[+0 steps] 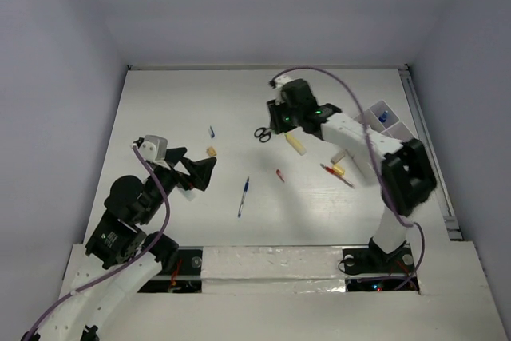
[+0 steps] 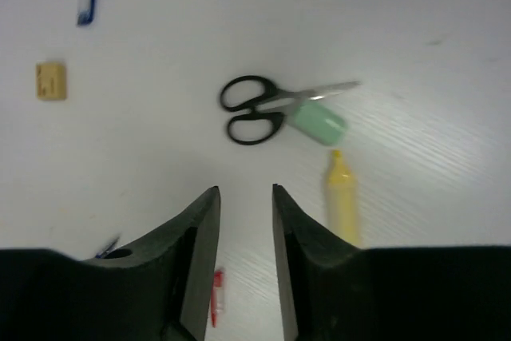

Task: Sort the stationery into containers
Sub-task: Pick up the scissors from the center of the board.

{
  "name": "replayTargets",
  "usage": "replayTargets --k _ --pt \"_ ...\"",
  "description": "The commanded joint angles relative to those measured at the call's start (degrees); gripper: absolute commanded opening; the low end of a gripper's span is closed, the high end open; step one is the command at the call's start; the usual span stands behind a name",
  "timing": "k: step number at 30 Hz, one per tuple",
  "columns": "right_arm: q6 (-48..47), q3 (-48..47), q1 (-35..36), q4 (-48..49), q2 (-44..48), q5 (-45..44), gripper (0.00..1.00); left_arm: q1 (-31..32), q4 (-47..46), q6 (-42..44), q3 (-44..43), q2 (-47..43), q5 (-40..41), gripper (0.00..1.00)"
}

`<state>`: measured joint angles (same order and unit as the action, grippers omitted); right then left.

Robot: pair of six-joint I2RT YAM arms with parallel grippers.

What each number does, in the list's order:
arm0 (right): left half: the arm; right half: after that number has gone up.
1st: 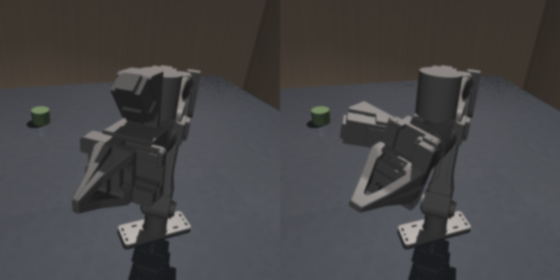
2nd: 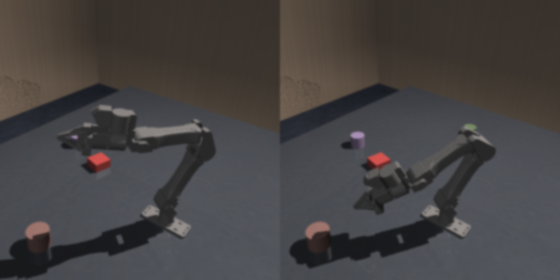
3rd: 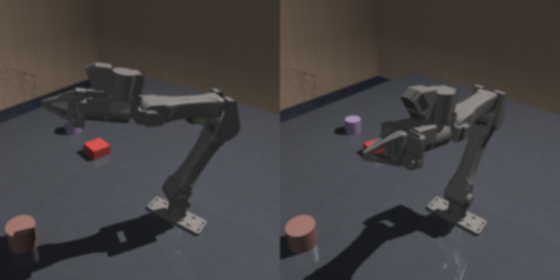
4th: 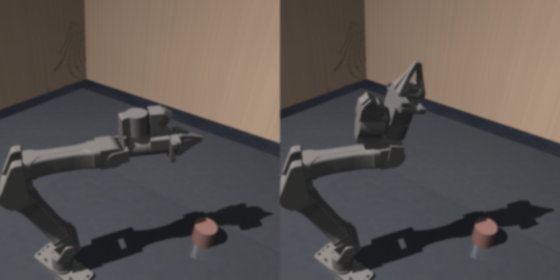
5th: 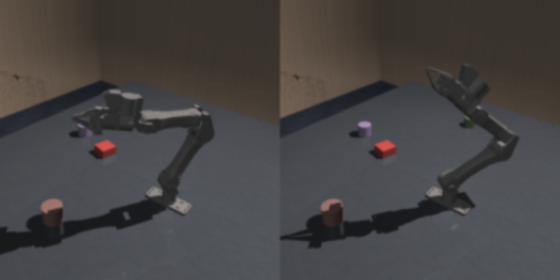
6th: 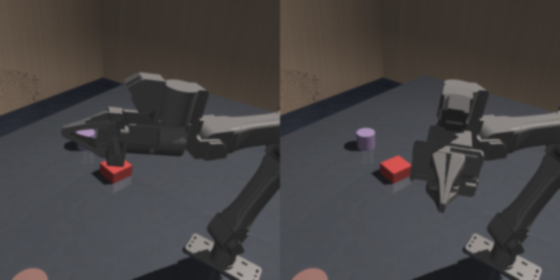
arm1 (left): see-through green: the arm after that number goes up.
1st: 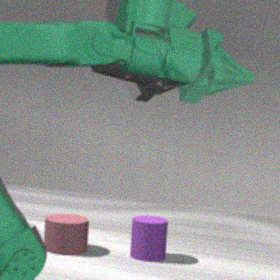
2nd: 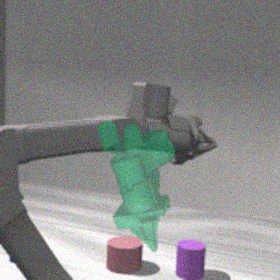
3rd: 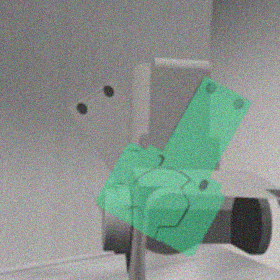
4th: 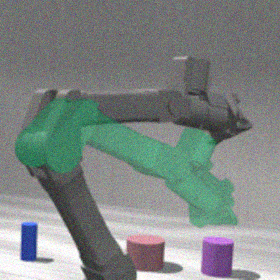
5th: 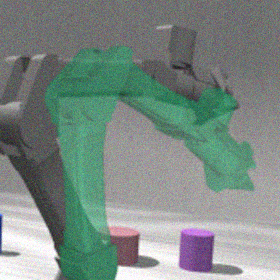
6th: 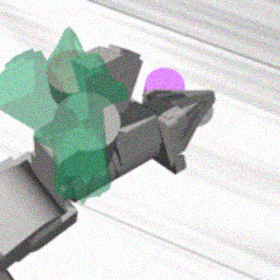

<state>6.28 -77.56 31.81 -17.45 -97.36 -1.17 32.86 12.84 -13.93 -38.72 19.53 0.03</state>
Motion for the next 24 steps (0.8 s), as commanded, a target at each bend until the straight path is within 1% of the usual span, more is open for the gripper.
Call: replayTargets --k 1,3,6,8,12,16,18,24 --pt "-3.99 -8.8 3.86 1.46 -10.18 5.65 0.41 -1.48 -1.85 0.57 -0.83 0.68 2.43 0.99" --pt "-6.02 -12.51 5.27 -0.65 -14.06 5.91 0.44 -2.09 -1.85 0.49 -0.83 0.86 2.6 0.99" --pt "-9.17 -19.7 5.89 -4.33 -20.84 6.18 0.44 -3.5 -1.85 0.49 -0.83 1.47 2.34 0.99" --pt "-9.8 -22.53 5.89 -6.35 -24.96 5.3 0.44 -4.12 -1.85 0.49 -0.83 1.91 2.08 0.99" --pt "-11.03 -27.28 7.03 -8.12 -29.71 2.59 0.44 -5.79 -2.2 0.57 -0.74 2.88 0.85 0.99" --pt "-12.17 -28.96 7.56 -8.56 -32.27 1.52 0.43 -6.32 -2.47 0.57 -0.66 3.41 0.23 0.99" --pt "-12.7 -29.49 7.56 -9.0 -33.06 -0.5 0.42 -6.32 -2.47 0.57 -0.66 3.67 0.23 0.99" --pt "-13.23 -30.72 8.09 -9.97 -35.53 -0.68 0.38 -6.32 -2.56 0.66 -0.66 4.11 0.23 0.99"
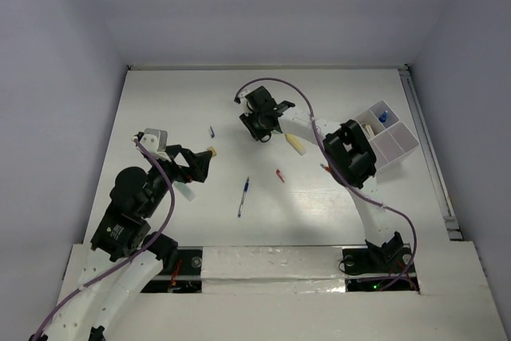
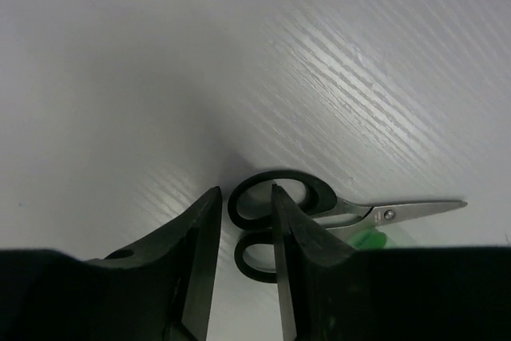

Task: Sort the stationery into containers
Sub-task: Pick up the scissors from the center of the board.

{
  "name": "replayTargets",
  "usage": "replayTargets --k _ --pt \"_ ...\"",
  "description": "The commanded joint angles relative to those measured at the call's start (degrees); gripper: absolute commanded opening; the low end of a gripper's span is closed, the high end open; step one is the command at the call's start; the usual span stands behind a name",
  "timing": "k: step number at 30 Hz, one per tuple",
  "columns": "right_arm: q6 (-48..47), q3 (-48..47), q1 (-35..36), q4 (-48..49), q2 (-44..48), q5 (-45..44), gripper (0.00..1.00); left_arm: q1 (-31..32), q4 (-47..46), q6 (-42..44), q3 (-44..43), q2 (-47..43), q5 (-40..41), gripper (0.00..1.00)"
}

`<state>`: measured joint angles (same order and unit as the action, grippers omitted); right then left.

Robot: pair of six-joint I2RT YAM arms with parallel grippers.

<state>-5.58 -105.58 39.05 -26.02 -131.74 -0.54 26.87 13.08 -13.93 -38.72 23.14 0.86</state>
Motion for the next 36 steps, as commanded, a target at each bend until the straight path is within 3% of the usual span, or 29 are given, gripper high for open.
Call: replayTargets --k 1,6,7,10,13,19,30,36 --pt "-1.36 -2.79 0.85 -1.4 -1.41 -1.31 0.36 -0.33 -2.89 0.66 -0.66 0.42 -0.6 0.99" --pt "0.3 -4.02 1.38 -3.07 -3.52 -0.61 0.21 -0.33 -3.06 0.66 -0.57 0.24 -2.17 0.99" --pt "0.75 -4.19 1.38 -3.25 -3.61 0.09 0.12 -0.33 -3.06 0.66 -0.57 0.24 -2.36 0.99" --pt "3.2 -4.37 1.9 -3.34 -3.79 0.18 0.0 -0.33 -2.97 0.66 -0.57 0.07 -2.36 0.99" --pt "7.15 -4.2 1.91 -1.94 -2.91 1.59 0.0 -0.33 -2.97 0.66 -0.57 0.07 -2.45 0.99" --pt "18.93 0.8 1.91 10.62 4.73 5.62 0.0 -0.33 -3.15 0.49 -0.39 0.68 -3.32 0.99" --pt "40.1 19.96 1.91 33.92 30.81 12.57 0.0 -0.33 -4.64 -1.35 -0.57 3.31 -5.26 0.99" --pt "51.26 33.49 1.91 44.29 42.34 13.98 0.0 -0.33 -12.71 -10.12 0.83 7.26 -7.55 0.97"
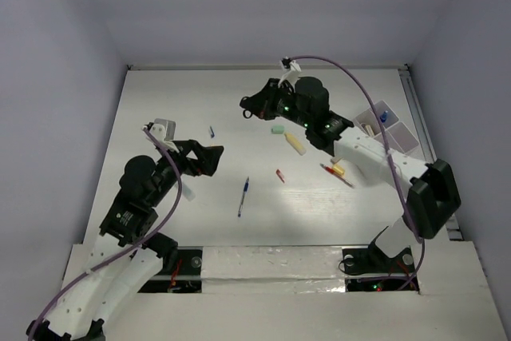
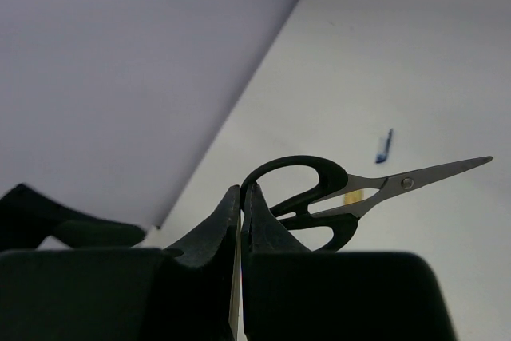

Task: Sort the stationery into containers
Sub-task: Pick up the scissors from the center of the board, then place the stationery in the storage box.

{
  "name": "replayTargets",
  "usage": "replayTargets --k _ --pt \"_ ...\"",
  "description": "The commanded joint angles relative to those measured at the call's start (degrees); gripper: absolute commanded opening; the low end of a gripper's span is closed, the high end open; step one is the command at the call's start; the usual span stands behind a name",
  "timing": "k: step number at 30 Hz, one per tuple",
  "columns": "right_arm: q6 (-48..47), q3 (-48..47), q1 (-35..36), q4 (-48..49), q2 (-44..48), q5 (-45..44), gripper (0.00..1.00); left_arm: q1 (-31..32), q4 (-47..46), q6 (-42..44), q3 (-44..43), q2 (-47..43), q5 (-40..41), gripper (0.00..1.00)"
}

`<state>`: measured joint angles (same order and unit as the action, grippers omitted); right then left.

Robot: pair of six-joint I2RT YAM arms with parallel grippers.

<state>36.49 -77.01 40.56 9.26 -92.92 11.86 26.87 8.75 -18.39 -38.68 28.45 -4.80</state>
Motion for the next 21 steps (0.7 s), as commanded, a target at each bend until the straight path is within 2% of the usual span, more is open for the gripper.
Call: replayTargets --k 1,4,5,9,13,16,18,21 --pt "10.17 6.51 0.4 9.98 6.5 0.72 0.0 -0.33 -10.66 -6.99 1.32 2.31 -1.97 0.95" --pt "12.37 11.17 0.4 12.27 9.77 -0.16 0.0 -0.33 -20.33 -11.31 4.13 4.16 -4.95 0.88" --pt "12.9 12.66 0.4 12.71 11.26 -0.78 0.0 0.8 -24.44 -12.18 4.92 5.47 -5.22 0.83" --pt "13.87 14.52 0.4 13.68 12.76 -0.17 0.0 5.55 -29.39 -11.23 4.05 10.38 -2.34 0.76" --pt "15.01 16.28 0.4 15.61 13.38 0.45 0.0 11.35 -31.95 -9.38 2.38 15.23 0.57 0.68" --pt "15.54 17.16 0.4 16.76 14.17 0.1 0.0 15.12 -31.78 -7.36 0.98 18.21 4.17 0.59" --pt "15.54 17.16 0.4 17.02 14.26 0.27 0.0 15.67 -30.99 -6.66 0.1 19.71 8.21 0.56" --pt "15.89 17.33 0.4 17.55 14.26 1.06 0.0 16.19 -31.34 -6.13 -0.43 20.77 9.89 0.54"
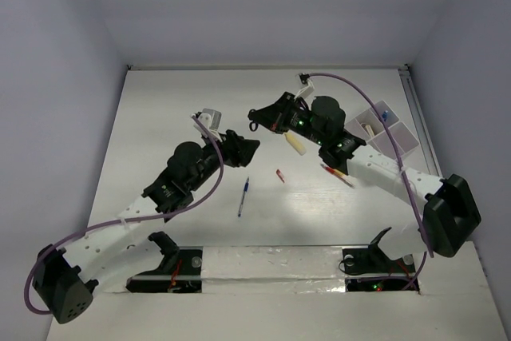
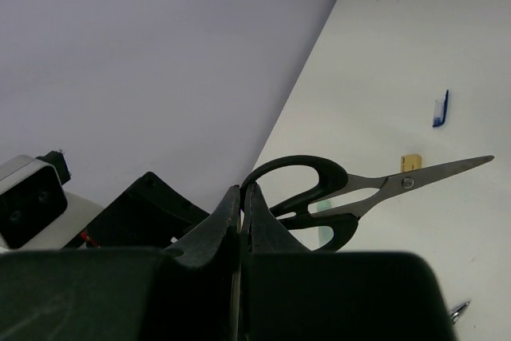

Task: Sort the stationery into containers
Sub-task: Place the stationery in the storage box.

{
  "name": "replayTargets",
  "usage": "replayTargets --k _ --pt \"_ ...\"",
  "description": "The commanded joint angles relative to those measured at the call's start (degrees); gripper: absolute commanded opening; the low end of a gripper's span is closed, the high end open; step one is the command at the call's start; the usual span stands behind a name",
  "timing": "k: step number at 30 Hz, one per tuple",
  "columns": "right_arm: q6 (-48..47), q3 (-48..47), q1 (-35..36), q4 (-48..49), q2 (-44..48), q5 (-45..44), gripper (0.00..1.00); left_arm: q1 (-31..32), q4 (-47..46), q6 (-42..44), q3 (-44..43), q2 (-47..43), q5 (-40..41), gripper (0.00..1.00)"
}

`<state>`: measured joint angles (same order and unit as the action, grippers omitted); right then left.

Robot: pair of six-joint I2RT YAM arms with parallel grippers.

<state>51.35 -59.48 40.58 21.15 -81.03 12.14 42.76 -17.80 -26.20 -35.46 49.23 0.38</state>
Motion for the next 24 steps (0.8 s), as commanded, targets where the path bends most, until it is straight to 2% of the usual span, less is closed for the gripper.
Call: replayTargets --k 1,10,14,22,24 --pt "1.29 -0.11 0.38 5.75 2.2 1.13 0.0 0.3 -5.05 1.85 -3.82 0.68 4.98 0.54" --pt "2.08 1.04 0.38 5.93 1.76 2.89 0.0 1.45 -8.21 2.9 -4.61 4.73 7.26 0.48" --pt "2.17 1.21 0.38 6.19 1.58 3.5 0.0 1.45 -8.21 4.04 -5.58 6.14 7.88 0.34" --pt "3.4 2.09 0.38 6.8 1.14 4.47 0.0 1.45 -8.48 4.75 -5.32 6.23 10.07 0.3" --pt "3.84 2.53 0.38 7.24 0.97 5.08 0.0 1.97 -8.48 4.84 -5.14 6.14 10.51 0.2"
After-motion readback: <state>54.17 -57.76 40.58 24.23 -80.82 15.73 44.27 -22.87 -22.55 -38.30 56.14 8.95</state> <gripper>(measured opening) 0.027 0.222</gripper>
